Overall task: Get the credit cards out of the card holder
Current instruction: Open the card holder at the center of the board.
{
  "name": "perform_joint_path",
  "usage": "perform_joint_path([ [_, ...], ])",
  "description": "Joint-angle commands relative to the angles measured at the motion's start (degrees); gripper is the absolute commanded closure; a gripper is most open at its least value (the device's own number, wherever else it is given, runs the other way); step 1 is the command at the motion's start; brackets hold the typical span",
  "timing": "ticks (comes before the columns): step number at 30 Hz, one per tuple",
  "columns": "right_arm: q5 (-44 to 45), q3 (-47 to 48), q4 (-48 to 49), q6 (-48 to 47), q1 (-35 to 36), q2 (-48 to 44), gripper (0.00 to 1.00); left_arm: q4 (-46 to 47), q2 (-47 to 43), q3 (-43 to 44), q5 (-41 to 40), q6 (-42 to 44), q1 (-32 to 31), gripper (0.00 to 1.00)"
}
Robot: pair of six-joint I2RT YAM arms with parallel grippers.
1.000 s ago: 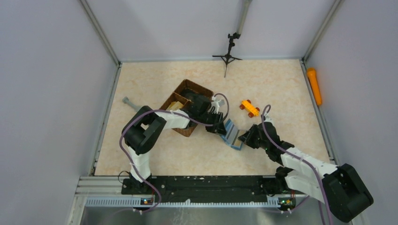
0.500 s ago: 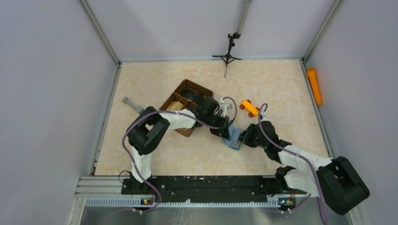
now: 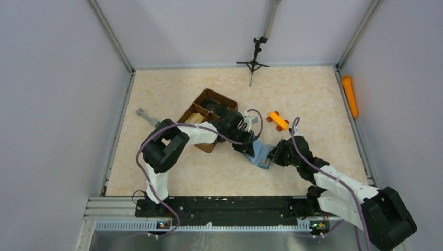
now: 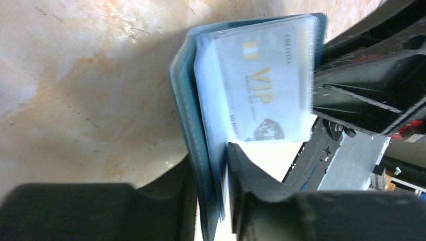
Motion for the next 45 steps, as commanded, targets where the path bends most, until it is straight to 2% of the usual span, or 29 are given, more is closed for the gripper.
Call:
perform_joint_path([
  [1, 5.21, 4.66, -12.95, -3.26, -0.3, -3.37, 0.95, 2.62, -3.24, -1.1, -0.26, 0.2, 0.92, 0.58],
  [4, 5.02, 7.09, -16.75, -3.76, -0.26, -0.65, 0.95, 4.74, -3.22, -1.5, 1.8, -0.53, 0.96, 0.53],
  [9, 0.58, 7.8, -14.44, -4.44, -0.29, 3.78, 1.0, 9.01, -1.71, -1.85, 7.0, -2.9, 0.99, 0.52],
  [14, -1.64, 6.77, -11.41, -4.28, -0.28, 2.88, 1.0, 11.58, -1.62, -2.66, 8.87, -4.15, 1.05, 0.44],
  [18, 0.29, 6.96, -12.56, -5.89, -0.27, 2.68, 1.0, 12.26, -1.43, -2.77, 9.51, -4.49, 1.05, 0.44],
  [23, -0.56, 5.56, -10.23, -8.17, -0.28, 2.42, 1.0, 10.8, -0.67, -2.0, 9.3, -4.38, 1.09, 0.47],
  [29, 0.82, 5.76, -11.77, -11.48, -0.27, -3.47, 1.0, 10.73, -2.16, -2.7, 7.85, -3.64, 1.09, 0.51],
  [35, -1.14, 2.87, -9.15, -14.89, -0.28, -16.01, 1.0, 21.57, -8.15, -8.53, 9.41, -5.76, 1.26, 0.62],
  [39, -0.97, 2.34, -9.71, -14.56, -0.22, -20.99, 1.0, 22.73, -8.29, -8.78, 10.19, -6.34, 1.27, 0.63],
  [45, -0.57, 5.01, -12.46, -16.15, -0.31, -19.29, 1.0, 24.89, -8.05, -9.31, 10.96, -7.65, 1.36, 0.61],
])
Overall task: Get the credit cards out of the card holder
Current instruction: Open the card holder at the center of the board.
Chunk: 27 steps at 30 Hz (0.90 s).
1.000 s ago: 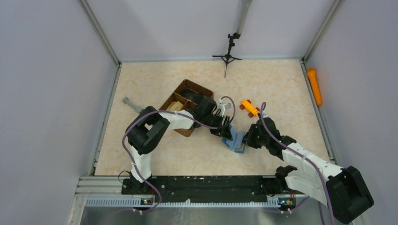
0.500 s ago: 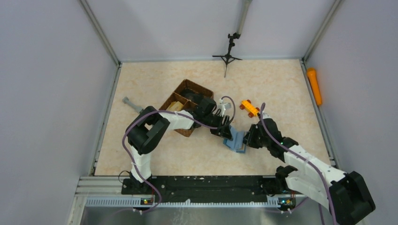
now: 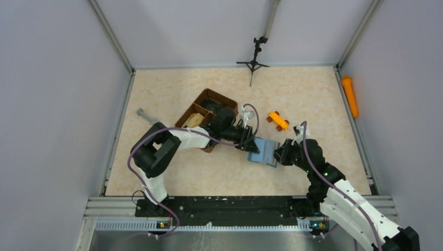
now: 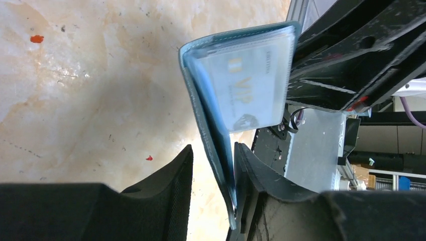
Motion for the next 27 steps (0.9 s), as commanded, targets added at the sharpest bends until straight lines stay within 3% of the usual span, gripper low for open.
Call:
perform_joint_path([
  [1, 1.38, 3.62, -1.37, -1.92, -0.31, 2.12, 1.0, 3.78, -1.93, -0.51, 0.94, -0.51, 0.24, 0.61],
  [5, 10.13, 12.48, -12.44, 1.21, -0.23, 10.98, 1.0, -3.37, 0.2, 2.34, -2.37, 1.75, 0.14, 0.61],
  [8, 14.85, 19.0, -19.83, 3.65, 2.13, 18.35, 1.0, -3.69, 2.24, 3.28, -1.73, 0.98, -0.04, 0.6],
  [12, 22.57, 24.92, -24.33, 7.46, 10.36, 26.55, 1.0, -3.99, 3.83, 4.11, -1.28, 0.69, -0.44, 0.59],
  [18, 26.23, 30.93, -26.42, 10.08, 13.48, 39.12, 1.0, -4.65, 5.39, 5.03, -0.41, 0.35, -0.64, 0.58],
  [24, 28.16, 32.33, -26.69, 10.65, 14.49, 41.7, 1.0, -5.69, 5.43, 5.27, -0.91, 0.33, -0.64, 0.57],
  [27, 29.36, 31.83, -27.37, 10.58, 14.52, 40.07, 1.0, -6.25, 4.14, 4.36, -3.81, 0.01, -0.27, 0.51],
])
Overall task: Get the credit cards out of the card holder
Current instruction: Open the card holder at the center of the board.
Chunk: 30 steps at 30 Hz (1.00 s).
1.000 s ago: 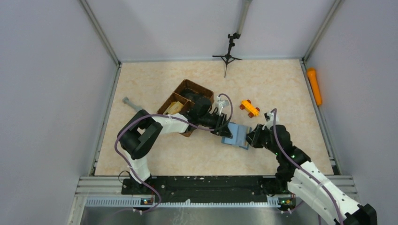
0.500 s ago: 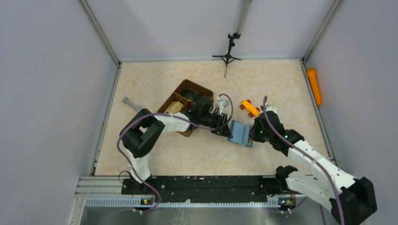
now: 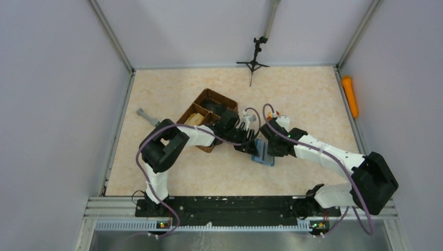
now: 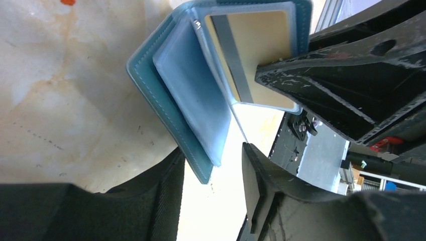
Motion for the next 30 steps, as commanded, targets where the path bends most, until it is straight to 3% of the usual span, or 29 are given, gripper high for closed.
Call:
perform_joint_path([
  [1, 4.05, 1.97, -1.35, 0.88, 0.72, -3.05, 1.0, 0.56, -2.04, -0.06, -2.6, -1.09, 0.48, 0.48],
  [7, -1.49, -2.54, 4.26, 0.91, 0.16, -6.84, 1.0, 10.34, -1.24, -3.24, 3.05, -7.34, 2.48, 0.34],
  [13, -4.43, -5.16, 7.87, 1.9, -0.34, -8.21, 1.0, 11.29, 1.09, -2.39, 5.26, -8.9, 2.46, 0.37],
  [22, -7.64, -10.62, 13.8, 3.84, -0.91, -17.02, 1.0, 10.26, 2.02, -1.64, 5.91, -8.97, 2.57, 0.55],
  [30, -10.71, -13.39, 13.01, 3.47, -4.8, -21.33, 1.0, 10.26, 1.57, -2.22, 5.79, -9.25, 3.72, 0.93],
])
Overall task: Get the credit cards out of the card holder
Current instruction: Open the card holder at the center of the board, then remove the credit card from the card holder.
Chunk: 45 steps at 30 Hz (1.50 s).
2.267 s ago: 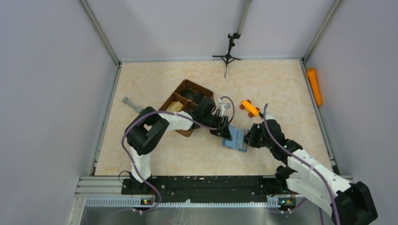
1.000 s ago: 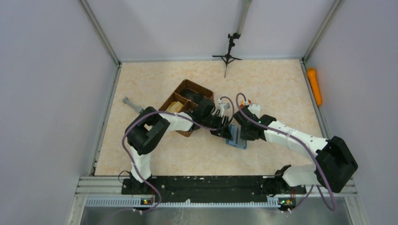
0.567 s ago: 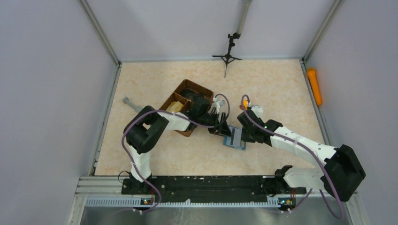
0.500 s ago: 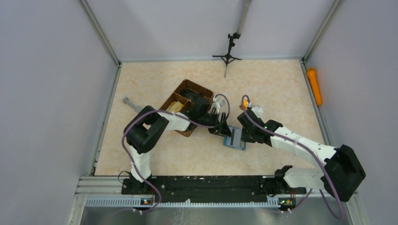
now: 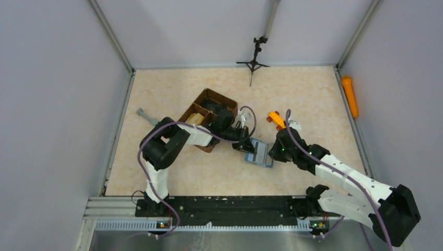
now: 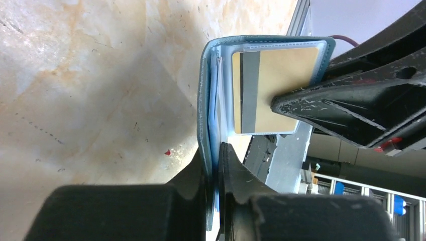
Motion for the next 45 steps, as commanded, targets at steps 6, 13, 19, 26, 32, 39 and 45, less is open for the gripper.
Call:
perform_joint_path([
  [6, 3.12, -0.57, -4.53, -0.15, -4.38, -2.08, 0.36, 7.74, -2.04, -2.23, 2.22, -2.37, 2.47, 0.97],
  [13, 4.41, 2.13, -8.73, -2.07, -4.94, -6.8, 0.35, 3.36, -3.43, -1.82, -0.15, 0.7, 2.84, 0.97],
  [19, -17.37, 0.62, 3.93, -7.29, -4.9, -12.32, 0.53, -1.38, -3.6, -0.78, -3.0, 3.33, 2.89, 1.0],
  [26, -25.02, 1.82, 13.09, -5.17, -0.63, -3.71, 0.66, -0.13, -3.31, -0.89, -1.91, 2.73, 2.84, 1.0],
  [32, -19.23, 2.82, 11.58, -4.5, -0.24, 4.3, 0.68, 3.66, -3.48, -1.74, 0.62, 0.99, 2.84, 1.0],
  [39, -10.5, 1.57, 7.51, -5.61, -2.75, 5.39, 0.69, 13.43, -3.56, -3.94, 4.21, -3.96, 2.85, 1.0],
  [45, -18.83, -3.7, 12.88, -6.53, -8.99, -1.9, 0.61, 26.18, -2.86, -5.98, 8.1, -11.12, 2.88, 1.0],
])
